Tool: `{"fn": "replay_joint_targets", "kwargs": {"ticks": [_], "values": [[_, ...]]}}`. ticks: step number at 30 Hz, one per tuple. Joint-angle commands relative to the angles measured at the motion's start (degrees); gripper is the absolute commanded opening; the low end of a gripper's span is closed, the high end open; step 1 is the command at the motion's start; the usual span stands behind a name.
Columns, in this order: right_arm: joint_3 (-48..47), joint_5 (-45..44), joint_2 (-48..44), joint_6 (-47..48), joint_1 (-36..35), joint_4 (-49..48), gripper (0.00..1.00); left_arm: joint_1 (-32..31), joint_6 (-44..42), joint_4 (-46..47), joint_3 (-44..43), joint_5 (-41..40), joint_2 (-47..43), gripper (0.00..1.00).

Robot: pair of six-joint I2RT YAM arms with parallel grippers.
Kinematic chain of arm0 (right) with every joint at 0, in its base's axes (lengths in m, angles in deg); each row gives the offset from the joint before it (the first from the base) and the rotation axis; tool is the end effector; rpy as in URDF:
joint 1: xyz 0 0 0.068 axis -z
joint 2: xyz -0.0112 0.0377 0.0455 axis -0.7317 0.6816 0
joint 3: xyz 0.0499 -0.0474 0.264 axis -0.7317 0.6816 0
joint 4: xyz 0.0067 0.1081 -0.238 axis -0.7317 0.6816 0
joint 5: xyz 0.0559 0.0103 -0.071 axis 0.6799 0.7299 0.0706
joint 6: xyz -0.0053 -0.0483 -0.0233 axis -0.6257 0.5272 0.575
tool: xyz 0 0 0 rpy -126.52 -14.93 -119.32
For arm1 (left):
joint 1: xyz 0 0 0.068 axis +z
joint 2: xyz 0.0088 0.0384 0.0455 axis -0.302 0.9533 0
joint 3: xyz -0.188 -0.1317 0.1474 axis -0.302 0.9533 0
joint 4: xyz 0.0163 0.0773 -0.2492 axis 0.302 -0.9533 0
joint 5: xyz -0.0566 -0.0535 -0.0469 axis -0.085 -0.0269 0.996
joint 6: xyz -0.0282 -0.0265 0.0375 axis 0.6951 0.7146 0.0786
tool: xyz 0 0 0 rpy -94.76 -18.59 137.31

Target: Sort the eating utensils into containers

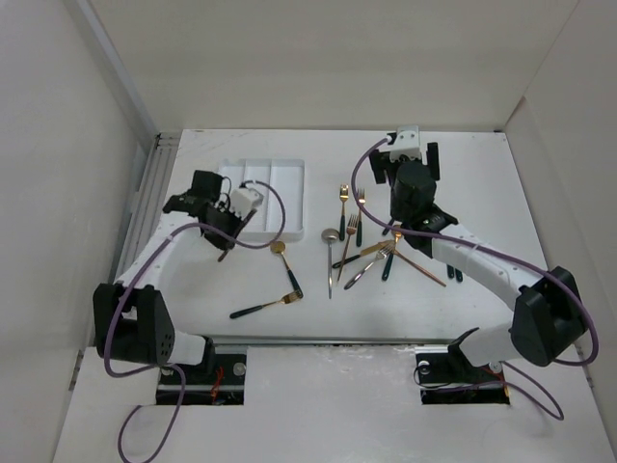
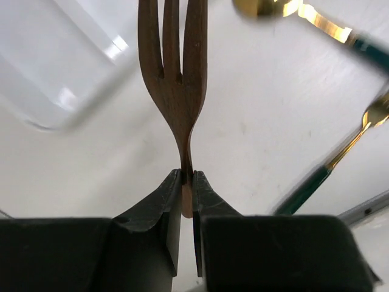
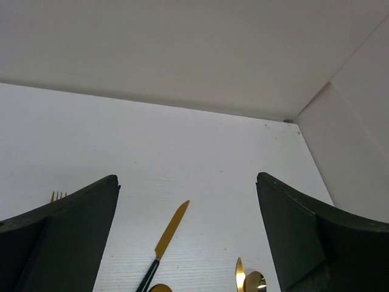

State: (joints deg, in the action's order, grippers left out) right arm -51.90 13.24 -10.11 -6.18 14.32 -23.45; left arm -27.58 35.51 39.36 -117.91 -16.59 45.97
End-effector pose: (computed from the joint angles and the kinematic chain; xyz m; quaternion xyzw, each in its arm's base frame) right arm 0.2845 0.1547 0.3346 -0.0532 0.7074 -0.1603 0.6863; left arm 0.2658 -0.0540 0.2356 0.3797 0.8914 -0.0496 0.2424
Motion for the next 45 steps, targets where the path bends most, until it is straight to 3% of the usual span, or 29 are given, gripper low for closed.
{"fn": "replay_joint_targets", "kwargs": {"ticks": [1, 5, 12, 18, 22, 25, 26, 29, 35, 39, 45], "values": [[-2.84, 0.43, 0.58, -1.12, -0.43, -1.75, 1.0, 3.92, 0.63, 0.11, -8.76, 12.01, -3.0, 0.0], [-3.36, 2.27, 1.11, -2.27, -0.43, -1.75, 1.0, 6.66, 6.53, 3.82, -18.5, 12.99, 6.38, 0.0], [-5.21, 3.59, 3.14, -2.8, -0.43, -1.75, 1.0, 12.1, 12.94, -3.13, -42.86, 16.16, 32.32, 0.0], [-6.27, 3.59, 3.75, -2.8, -0.95, -1.75, 1.0, 13.25, 15.76, 0.56, -46.06, 11.85, 38.66, 0.0], [-6.8, 4.11, 4.28, -2.8, -0.95, -1.75, 1.0, 13.25, 17.35, 2.93, -43.34, 10.45, 38.67, 0.0], [-6.8, 4.12, 4.8, -2.27, -0.95, -1.75, 1.0, 13.25, 19.02, 2.94, -42.02, 9.83, 39.19, 0.13], [-7.41, 4.12, 4.81, -2.27, -0.95, -1.75, 1.0, 13.25, 19.89, 2.94, -41.23, 9.13, 39.19, 0.24], [-7.93, 4.12, 4.81, -2.27, -0.95, -1.75, 1.0, 13.25, 20.94, 3.63, -39.21, 8.17, 37.44, 0.34], [-7.94, 5.35, 4.28, -2.27, -1.57, -1.75, 1.0, 13.25, 19.64, 4.26, -40.96, 5.61, 32.26, 0.36], [-5.75, 6.05, 2.18, -2.27, -2.88, -1.75, 1.0, 10.98, 11.83, 1.8, -40.71, 5.08, 24.29, 0.4], [-4.16, 9.56, -1.6, -6.82, -4.64, 3.07, 1.0, 1.32, -10.92, -8.57, -25.87, 8.6, 11.96, 0.45]]}}
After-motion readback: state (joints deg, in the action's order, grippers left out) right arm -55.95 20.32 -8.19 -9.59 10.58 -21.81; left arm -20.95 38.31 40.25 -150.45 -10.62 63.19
